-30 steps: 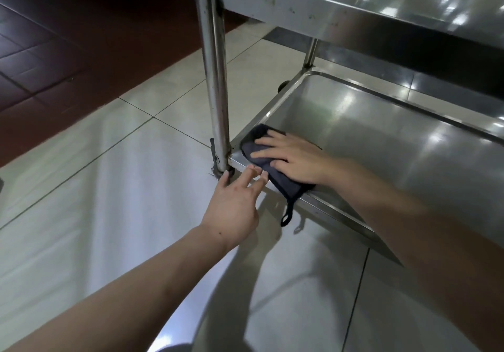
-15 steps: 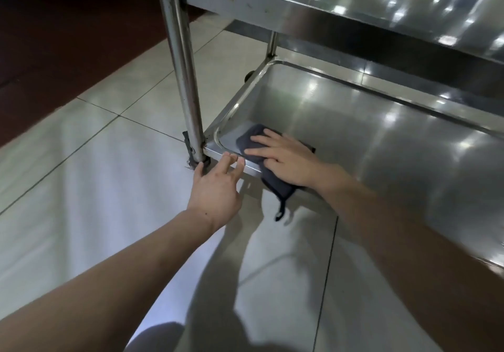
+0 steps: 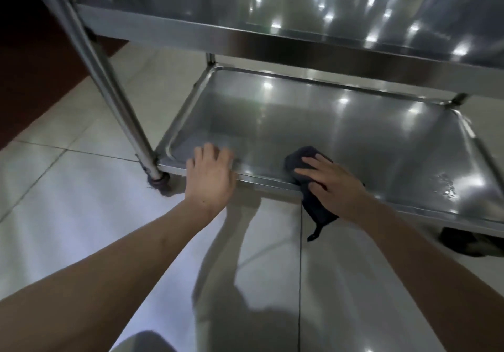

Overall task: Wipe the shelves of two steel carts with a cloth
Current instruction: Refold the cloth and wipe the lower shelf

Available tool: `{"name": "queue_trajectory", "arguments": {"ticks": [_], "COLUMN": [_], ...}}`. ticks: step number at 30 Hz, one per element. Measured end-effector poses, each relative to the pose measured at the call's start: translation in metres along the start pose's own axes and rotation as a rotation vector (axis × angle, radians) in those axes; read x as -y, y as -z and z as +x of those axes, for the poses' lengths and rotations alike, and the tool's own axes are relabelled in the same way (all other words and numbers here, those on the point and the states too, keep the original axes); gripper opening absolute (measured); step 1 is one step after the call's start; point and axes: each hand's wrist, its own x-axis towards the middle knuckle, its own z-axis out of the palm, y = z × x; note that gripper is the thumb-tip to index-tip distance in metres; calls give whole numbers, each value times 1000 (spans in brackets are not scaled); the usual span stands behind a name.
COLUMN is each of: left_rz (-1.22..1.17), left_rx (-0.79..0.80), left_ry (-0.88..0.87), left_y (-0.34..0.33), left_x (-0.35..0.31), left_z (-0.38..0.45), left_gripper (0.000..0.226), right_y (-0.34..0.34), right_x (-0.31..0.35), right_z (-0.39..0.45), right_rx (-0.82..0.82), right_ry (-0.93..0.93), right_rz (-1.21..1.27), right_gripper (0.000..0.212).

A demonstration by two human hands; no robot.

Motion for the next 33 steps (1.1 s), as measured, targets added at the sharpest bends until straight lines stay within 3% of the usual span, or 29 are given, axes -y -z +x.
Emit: {"name": "queue_trajectory", "arguments": {"ticks": [6, 10, 12, 15, 18, 23, 28, 33], "left_rz": [-81, -94, -118, -201, -279, -196, -148, -129], "left_rx": [-141, -175, -172, -103, -87, -137, -131, -114], "left_ry": [-177, -83, -44, -21, 18, -68, -84, -91], "left_y": [-38, -65, -71, -71, -68, -70, -68, -66], "left_x": [-77, -74, -72, -74, -70, -69, -71, -74], "left_z": [56, 69, 68, 71, 74, 68, 67, 66], "left_gripper": [19, 29, 33, 30, 45, 47, 43, 40], "right_y": [5, -3, -10, -16, -18, 0, 20, 0], "right_x": [-27, -17, -5, 19, 33, -12, -87, -40], "right_z": [-23, -23, -15, 13, 59, 101, 53, 12], "right_rx": [-20, -44, -35, -40, -78, -72, -123, -87], "right_ry": [-74, -137, -167, -162, -174, -277, -543, -510], "right_rz": [-75, -125, -161, -174, -173, -140, -135, -192], "right_gripper": [66, 70, 62, 55, 57, 58, 61, 58]}}
